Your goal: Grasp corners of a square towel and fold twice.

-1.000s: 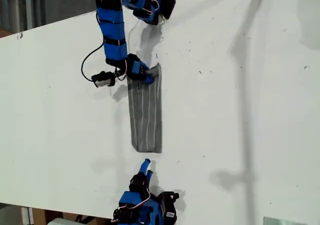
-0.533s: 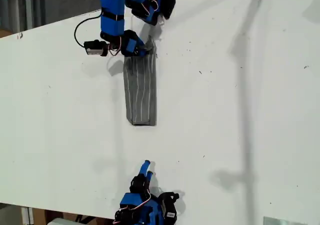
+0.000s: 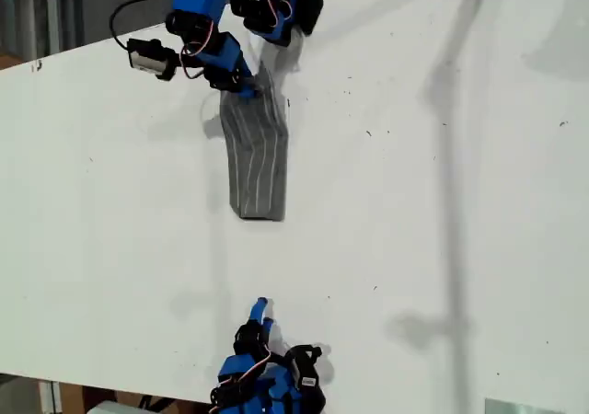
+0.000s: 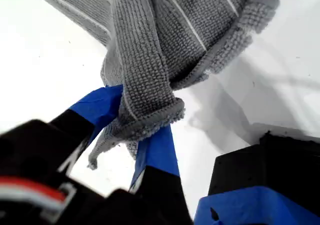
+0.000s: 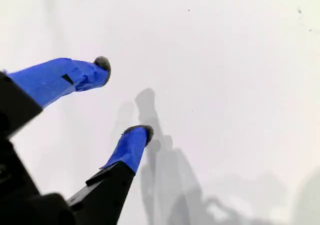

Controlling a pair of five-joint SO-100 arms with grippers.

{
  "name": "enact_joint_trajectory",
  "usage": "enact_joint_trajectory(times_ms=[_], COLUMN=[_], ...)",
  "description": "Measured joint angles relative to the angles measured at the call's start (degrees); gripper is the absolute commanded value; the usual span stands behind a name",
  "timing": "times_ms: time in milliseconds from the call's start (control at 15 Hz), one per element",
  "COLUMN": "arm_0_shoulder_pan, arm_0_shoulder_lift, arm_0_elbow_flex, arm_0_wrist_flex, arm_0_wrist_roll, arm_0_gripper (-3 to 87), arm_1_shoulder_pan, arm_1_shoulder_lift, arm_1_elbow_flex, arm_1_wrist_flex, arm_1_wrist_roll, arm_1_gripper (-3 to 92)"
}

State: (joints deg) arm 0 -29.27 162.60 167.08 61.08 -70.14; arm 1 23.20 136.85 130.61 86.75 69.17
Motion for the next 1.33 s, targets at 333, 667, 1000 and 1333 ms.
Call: enact_joint_trajectory(times_ms=[333,667,1000,1333], arm_0_shoulder_pan=[-6.4,-6.4,-6.4,-6.4], arm_0_shoulder_lift=[-0.5,-1.3,-1.4,-1.4], arm_0_elbow_flex=[0.4,0.4,0.5,0.5], arm_0_wrist_flex=[-0.4,-0.7,-0.7,-0.7], arm_0_wrist_roll=[1.2,1.6,1.5,1.5], arm_0_gripper=[21.5,21.5,21.5,21.5], arm_1_shoulder_pan=[0.0,-3.6,-5.6,-5.6], arm_1_shoulder_lift=[-36.0,-59.1,-63.2,-66.6], arm_1_elbow_flex=[-27.9,-61.3,-65.7,-70.0], arm_1_wrist_flex=[2.5,5.1,1.3,0.1], arm_1_wrist_roll=[-7.4,-17.7,-23.6,-24.4], arm_1_gripper=[-0.1,-0.1,11.0,19.7])
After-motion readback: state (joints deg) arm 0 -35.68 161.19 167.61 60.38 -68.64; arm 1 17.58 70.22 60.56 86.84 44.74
